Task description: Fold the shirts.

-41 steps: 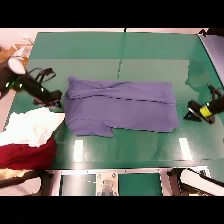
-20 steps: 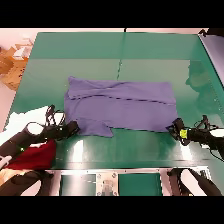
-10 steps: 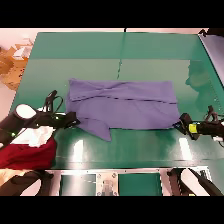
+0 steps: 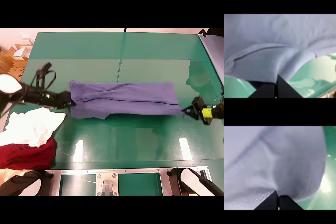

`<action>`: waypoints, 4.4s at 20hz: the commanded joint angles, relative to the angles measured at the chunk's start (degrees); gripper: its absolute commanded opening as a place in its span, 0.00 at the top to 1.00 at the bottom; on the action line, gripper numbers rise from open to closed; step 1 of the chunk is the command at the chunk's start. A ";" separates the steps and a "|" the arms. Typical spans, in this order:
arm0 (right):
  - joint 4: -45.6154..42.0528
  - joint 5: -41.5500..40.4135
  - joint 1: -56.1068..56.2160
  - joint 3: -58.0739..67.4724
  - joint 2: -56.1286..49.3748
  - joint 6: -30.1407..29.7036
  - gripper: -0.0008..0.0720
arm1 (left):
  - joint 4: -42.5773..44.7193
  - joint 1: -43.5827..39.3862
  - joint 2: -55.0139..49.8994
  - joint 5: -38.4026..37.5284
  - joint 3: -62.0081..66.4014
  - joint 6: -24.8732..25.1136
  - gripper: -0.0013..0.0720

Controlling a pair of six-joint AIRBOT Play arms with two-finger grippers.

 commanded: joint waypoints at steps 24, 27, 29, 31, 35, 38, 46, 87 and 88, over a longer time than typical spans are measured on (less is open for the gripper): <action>-2.08 11.72 -0.92 48.41 -53.92 -15.21 0.39 | 0.74 8.81 -43.21 -11.56 47.98 0.37 0.94; 0.79 11.67 -0.39 48.46 -57.35 -16.92 0.40 | 0.85 7.10 -43.23 -11.28 47.98 0.42 0.94; 5.01 11.28 0.79 48.52 -59.43 -18.91 0.40 | 0.92 5.70 -43.23 -11.19 47.98 0.42 0.94; 6.34 10.78 2.56 49.29 -61.33 -19.26 0.46 | 1.05 4.22 -43.23 -10.62 47.98 0.39 0.94; 6.36 13.55 5.53 51.95 -62.58 -19.26 0.98 | 1.05 -0.09 -43.60 -8.00 47.95 0.39 0.94; 7.52 23.19 5.68 55.49 -60.72 -19.21 0.97 | 1.03 -4.22 -44.28 -4.63 47.91 0.39 0.94; 21.18 33.59 6.12 56.22 -41.97 -17.25 0.97 | -4.96 -20.48 -53.16 15.65 48.02 0.00 0.94; 15.69 -27.39 58.95 49.13 -46.47 -2.64 0.27 | 7.34 10.54 -37.99 -23.78 59.49 9.90 0.94; 14.73 -22.60 54.62 49.13 -44.98 -2.34 0.27 | 7.34 10.54 -37.99 -23.76 59.49 9.88 0.94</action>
